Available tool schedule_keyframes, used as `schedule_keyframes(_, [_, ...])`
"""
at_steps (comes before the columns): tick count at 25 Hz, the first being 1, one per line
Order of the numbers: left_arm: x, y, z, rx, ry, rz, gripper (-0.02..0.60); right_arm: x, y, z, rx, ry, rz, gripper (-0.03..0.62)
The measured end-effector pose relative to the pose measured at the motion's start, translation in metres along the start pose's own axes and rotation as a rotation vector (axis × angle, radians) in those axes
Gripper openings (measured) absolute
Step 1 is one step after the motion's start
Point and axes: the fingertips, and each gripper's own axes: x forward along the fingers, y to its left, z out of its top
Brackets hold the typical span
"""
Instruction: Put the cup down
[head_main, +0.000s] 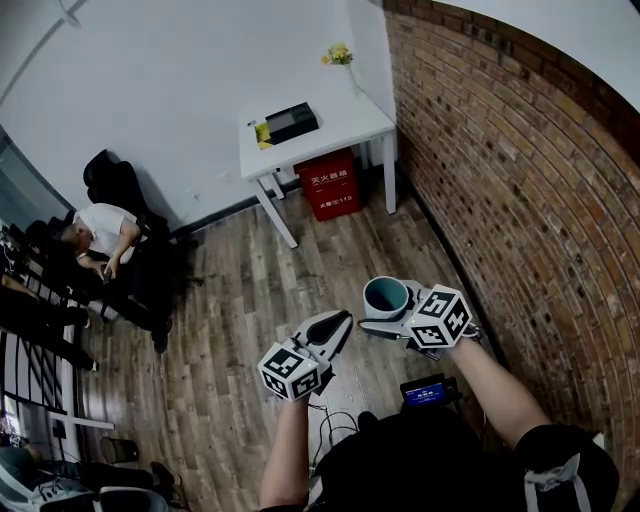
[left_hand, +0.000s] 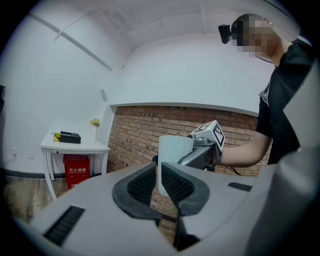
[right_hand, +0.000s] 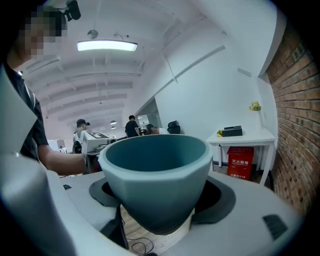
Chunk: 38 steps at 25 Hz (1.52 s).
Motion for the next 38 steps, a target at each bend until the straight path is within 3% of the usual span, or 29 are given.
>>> schedule_keyframes(38, [0.0093, -0.0042, -0.0076, -0.003, 0.026, -0.009, 0.023, -0.0060, -0.0062, -0.0080, 0.050, 0.003, 0.004, 0.385])
